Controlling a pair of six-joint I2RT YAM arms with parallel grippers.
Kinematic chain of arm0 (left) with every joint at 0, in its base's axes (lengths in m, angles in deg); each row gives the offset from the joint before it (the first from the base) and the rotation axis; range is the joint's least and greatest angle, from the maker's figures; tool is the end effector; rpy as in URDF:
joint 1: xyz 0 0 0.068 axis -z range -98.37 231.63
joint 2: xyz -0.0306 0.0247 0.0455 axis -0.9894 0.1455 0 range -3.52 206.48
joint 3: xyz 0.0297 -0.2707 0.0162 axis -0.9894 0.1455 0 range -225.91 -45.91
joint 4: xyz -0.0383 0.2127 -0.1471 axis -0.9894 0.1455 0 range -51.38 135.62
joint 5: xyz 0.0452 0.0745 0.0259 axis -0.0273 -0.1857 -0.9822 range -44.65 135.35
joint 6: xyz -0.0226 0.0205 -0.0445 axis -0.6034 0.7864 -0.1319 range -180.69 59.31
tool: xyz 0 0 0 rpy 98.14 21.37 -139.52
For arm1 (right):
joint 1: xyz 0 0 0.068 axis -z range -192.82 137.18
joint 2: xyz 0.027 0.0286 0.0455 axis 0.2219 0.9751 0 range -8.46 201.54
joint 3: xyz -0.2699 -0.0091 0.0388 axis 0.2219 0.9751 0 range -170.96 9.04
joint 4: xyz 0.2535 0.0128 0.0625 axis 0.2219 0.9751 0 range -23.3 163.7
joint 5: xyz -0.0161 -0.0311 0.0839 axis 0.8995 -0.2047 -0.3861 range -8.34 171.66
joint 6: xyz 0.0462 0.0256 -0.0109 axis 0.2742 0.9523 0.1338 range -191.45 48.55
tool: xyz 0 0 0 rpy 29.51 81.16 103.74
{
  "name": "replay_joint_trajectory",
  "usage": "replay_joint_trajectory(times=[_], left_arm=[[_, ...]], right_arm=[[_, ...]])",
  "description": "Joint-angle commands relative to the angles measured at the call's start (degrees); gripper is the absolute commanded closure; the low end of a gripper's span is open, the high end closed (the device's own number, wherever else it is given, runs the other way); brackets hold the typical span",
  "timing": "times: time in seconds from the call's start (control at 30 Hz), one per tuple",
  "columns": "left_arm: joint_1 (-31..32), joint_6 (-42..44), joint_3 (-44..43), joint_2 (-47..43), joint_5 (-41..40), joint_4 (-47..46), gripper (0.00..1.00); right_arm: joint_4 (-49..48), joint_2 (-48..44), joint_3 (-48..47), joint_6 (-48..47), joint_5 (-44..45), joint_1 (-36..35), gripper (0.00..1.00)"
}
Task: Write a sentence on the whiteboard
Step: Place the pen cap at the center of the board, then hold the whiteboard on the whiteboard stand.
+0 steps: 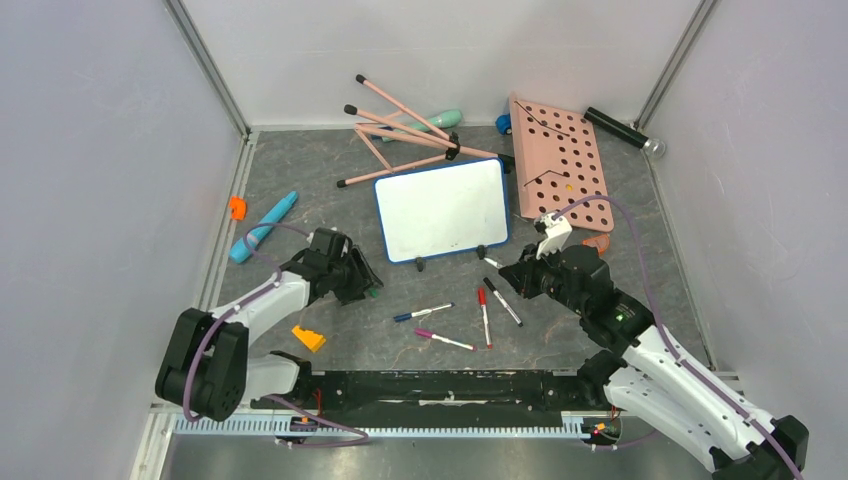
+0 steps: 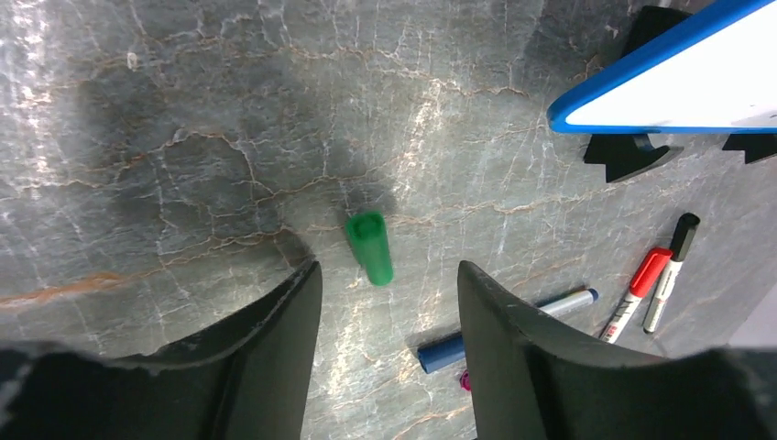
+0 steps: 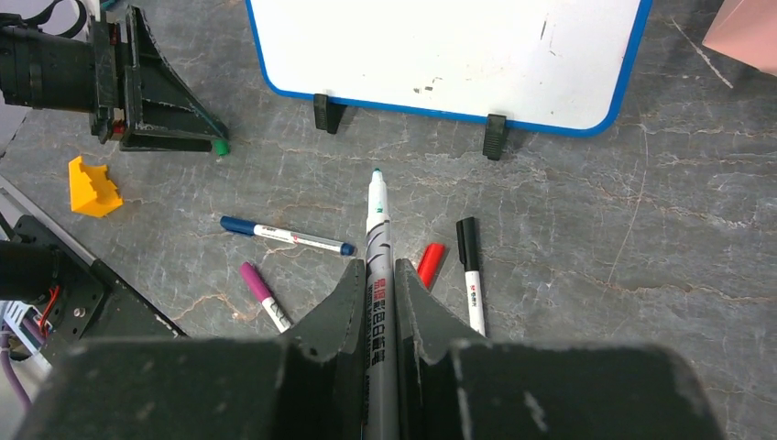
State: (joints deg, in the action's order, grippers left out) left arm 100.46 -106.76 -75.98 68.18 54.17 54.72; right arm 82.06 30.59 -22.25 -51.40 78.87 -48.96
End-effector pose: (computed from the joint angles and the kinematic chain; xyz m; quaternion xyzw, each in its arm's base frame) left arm 0.2049 -0.0756 0.1539 -0.2048 0.9359 -0.2109 0.1942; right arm 0.1334 0.0996 0.2632 -0.1300 0.8241 0.2774 0.4764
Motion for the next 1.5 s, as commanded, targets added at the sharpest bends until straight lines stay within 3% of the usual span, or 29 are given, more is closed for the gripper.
replay_joint_trajectory(times=[0.0,0.03,0.13,0.33,0.47,0.67,0.8,1.03,1.27,1.33,1.47], left_arm=[[-0.1,3.2,-1.5,-1.9,-2.8,4.3,0.35],[-0.1,3.3,-1.5,-3.1,-3.4,4.7,0.34],[-0.1,4.4,-1.0,-8.4,-4.3,4.1,0.15],[-0.1,11.8,-1.2,-17.0,-2.2,-0.4,0.01],[-0.2,12.3,2.5,-21.9,2.1,-9.9,0.0],[-0.1,14.4,1.2,-24.5,-5.4,-12.8,0.0],[-0.1,19.9,2.0,-24.3,-3.9,-19.5,0.0],[-3.1,22.9,1.4,-19.1,-4.0,-27.9,0.0],[-17.8,9.5,8.2,-6.5,14.8,-63.9,0.0],[-21.6,8.7,6.8,-3.0,19.9,-66.4,0.0],[-22.6,6.5,3.5,4.2,23.7,-69.3,0.0]], right_arm=[[-0.9,-0.9,-1.4,-1.6,0.2,0.0,1.0],[-0.9,-0.8,-1.5,-1.7,0.2,0.0,1.0],[-0.9,-0.4,-1.9,-1.9,0.3,0.0,1.0],[1.0,-0.2,-3.3,-4.1,2.0,0.0,1.0],[1.9,-0.4,-3.8,-4.4,4.0,0.0,1.0],[2.0,-1.6,-4.1,-4.4,6.1,0.0,1.0],[2.9,-1.6,-5.4,-5.8,8.2,0.0,1.0],[3.1,0.4,-7.5,-8.6,11.1,0.0,1.0],[1.3,3.1,-7.6,-9.8,12.6,0.0,1.0],[0.8,4.0,-7.8,-10.9,12.5,0.0,1.0],[-0.8,5.4,-7.7,-12.4,12.9,0.0,1.0]])
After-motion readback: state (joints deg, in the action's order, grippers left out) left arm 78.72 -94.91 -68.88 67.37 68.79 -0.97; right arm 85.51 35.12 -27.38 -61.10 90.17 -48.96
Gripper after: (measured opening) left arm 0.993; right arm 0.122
